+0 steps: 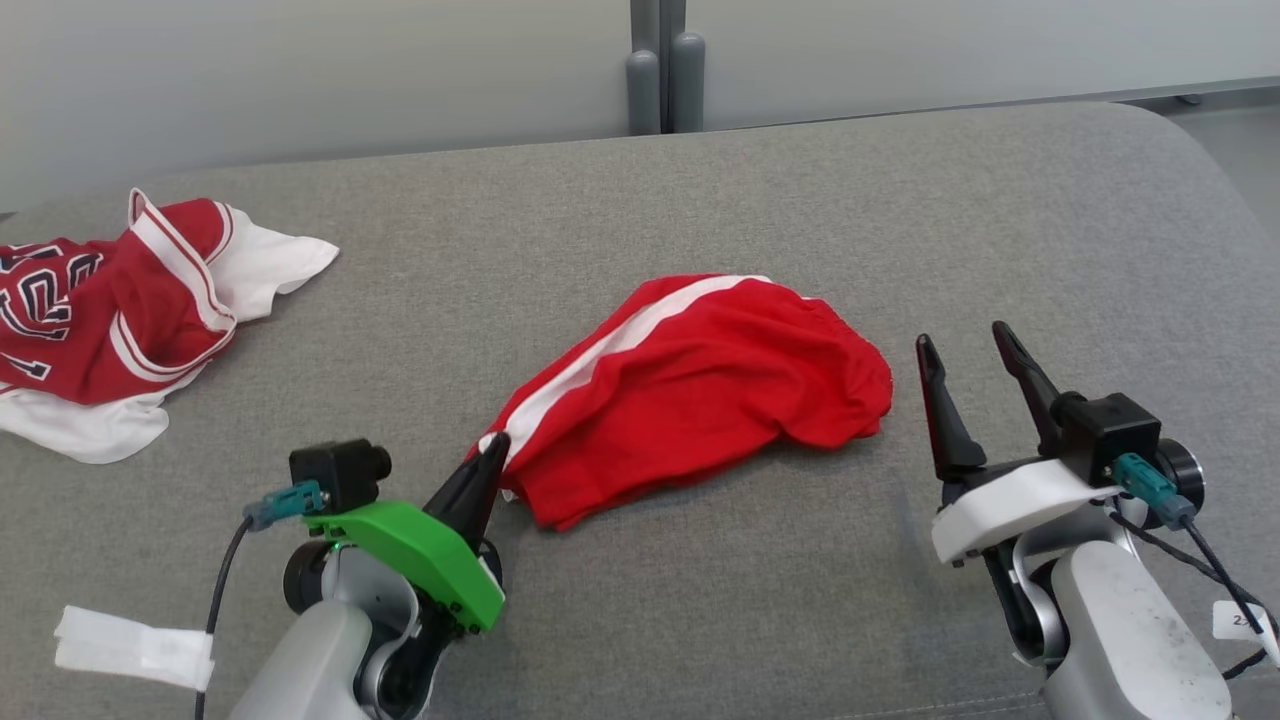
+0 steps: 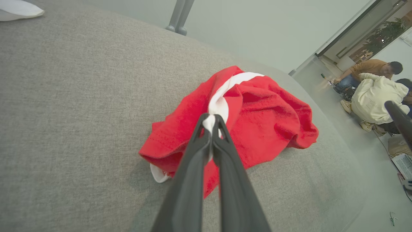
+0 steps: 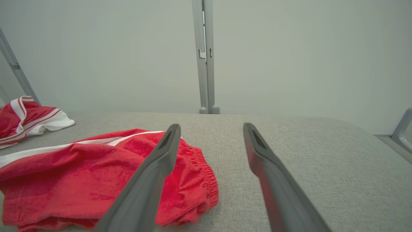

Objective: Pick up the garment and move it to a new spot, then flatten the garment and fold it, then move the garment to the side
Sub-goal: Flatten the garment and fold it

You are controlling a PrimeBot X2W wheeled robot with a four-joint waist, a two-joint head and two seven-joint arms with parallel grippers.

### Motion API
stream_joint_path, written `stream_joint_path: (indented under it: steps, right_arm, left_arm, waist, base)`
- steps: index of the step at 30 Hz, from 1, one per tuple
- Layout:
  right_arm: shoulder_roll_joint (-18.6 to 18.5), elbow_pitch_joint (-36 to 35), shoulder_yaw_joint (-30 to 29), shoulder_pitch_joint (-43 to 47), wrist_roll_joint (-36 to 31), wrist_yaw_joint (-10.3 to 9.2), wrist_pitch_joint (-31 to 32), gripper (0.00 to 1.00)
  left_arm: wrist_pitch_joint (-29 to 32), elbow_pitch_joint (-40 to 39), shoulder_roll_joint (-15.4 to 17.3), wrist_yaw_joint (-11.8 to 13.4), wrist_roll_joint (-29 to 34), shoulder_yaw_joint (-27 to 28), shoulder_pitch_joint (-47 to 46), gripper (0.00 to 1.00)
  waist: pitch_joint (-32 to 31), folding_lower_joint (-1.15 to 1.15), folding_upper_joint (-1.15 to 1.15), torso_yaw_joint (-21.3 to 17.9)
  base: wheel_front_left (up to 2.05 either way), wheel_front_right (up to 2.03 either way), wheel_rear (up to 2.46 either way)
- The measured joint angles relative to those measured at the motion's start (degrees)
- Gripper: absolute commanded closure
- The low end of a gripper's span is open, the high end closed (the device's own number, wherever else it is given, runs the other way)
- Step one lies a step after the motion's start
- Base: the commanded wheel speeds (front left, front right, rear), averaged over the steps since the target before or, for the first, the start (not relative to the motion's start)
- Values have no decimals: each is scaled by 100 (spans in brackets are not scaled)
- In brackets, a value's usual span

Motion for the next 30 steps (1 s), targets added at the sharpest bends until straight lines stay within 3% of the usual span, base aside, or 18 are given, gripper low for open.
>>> stream_joint_path:
  steps: [6,13,23,30]
  right_arm:
    - [-43,254,-364,-1,416,12,1,0]
    - [-142,515,-553,-432,973,343,568,0]
    - [-523,1113,-311,-1463,1345,608,2173,0]
    - [-761,1485,-37,-1981,1657,666,3442,0]
  left_arm:
    - [36,-213,192,51,2,21,602,100]
    - [48,-457,311,123,59,-80,1076,100]
    - [47,-825,214,178,263,-354,1237,100]
    - [41,-1033,101,204,355,-494,1234,100]
  waist:
    - [-12,0,0,205]
    - [7,0,0,494]
    - [157,0,0,796]
    - [308,0,0,1040]
  base:
    - [0,0,0]
    - [0,0,0]
    - [0,0,0]
    - [0,0,0]
